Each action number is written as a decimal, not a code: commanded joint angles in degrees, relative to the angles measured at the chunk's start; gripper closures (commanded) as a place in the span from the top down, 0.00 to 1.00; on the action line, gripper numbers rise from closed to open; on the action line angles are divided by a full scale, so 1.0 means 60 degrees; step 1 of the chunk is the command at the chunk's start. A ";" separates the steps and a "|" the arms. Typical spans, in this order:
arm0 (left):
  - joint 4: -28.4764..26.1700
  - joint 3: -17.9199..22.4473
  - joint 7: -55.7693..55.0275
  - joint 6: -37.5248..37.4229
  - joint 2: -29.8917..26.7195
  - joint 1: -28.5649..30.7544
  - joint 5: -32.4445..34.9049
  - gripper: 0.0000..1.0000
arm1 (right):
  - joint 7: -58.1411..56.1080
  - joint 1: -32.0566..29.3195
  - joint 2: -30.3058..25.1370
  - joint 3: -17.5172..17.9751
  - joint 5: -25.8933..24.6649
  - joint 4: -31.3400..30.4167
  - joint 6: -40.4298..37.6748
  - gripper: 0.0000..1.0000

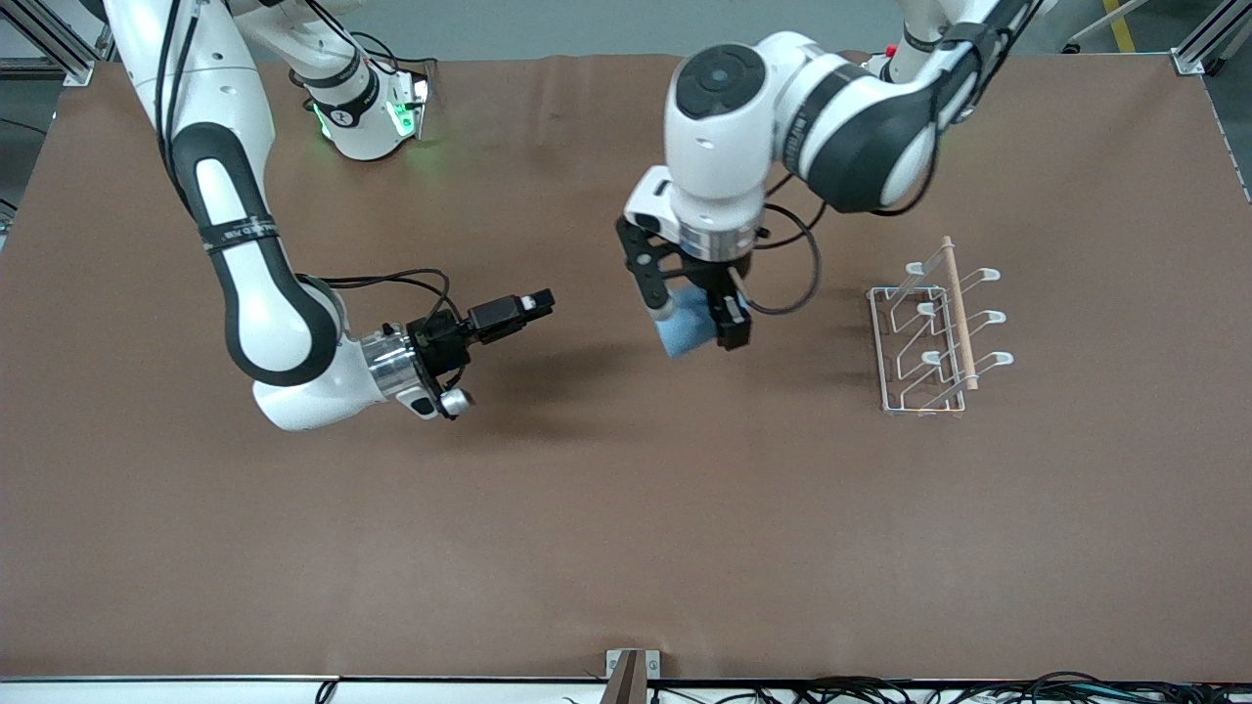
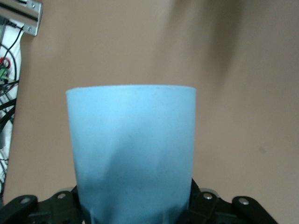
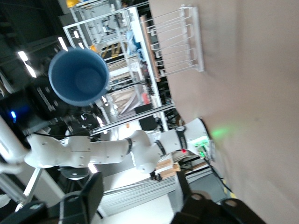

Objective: Hang cup on cup holder
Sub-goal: 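Carry the cup to the holder with the left gripper while the right retracts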

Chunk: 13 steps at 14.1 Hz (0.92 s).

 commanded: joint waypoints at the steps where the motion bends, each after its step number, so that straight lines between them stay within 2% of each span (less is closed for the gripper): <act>1: -0.0175 -0.0022 0.1488 -0.0063 -0.0208 0.0907 0.0268 0.21 | 0.0020 -0.0017 -0.1257 -0.0400 -0.1574 -0.1087 0.0807 1.00; 4: -0.0234 -0.0022 0.3511 -0.0092 -0.0193 0.1846 0.0896 0.21 | 0.0020 -0.0018 -0.1757 -0.1394 -0.3438 -0.1279 0.1060 1.00; 5: -0.0234 -0.0008 0.3850 -0.0368 -0.0164 0.2022 0.1072 0.21 | 0.0020 -0.0003 -0.1947 -0.1760 -0.4197 -0.1294 0.1060 1.00; 7: -0.0263 -0.0007 0.4028 -0.1143 -0.0120 0.2170 0.2152 0.22 | 0.0020 -0.0003 -0.2255 -0.2347 -0.5997 -0.1163 0.1176 1.00; 10: -0.0409 -0.0008 0.4658 -0.2447 -0.0105 0.2127 0.4101 0.22 | 0.0020 0.0011 -0.2826 -0.2657 -0.8330 -0.0826 0.1601 1.00; 13: -0.1154 -0.0008 0.4879 -0.2875 -0.0135 0.2141 0.5610 0.22 | 0.0020 -0.0018 -0.3266 -0.2979 -1.0627 0.0356 0.1384 1.00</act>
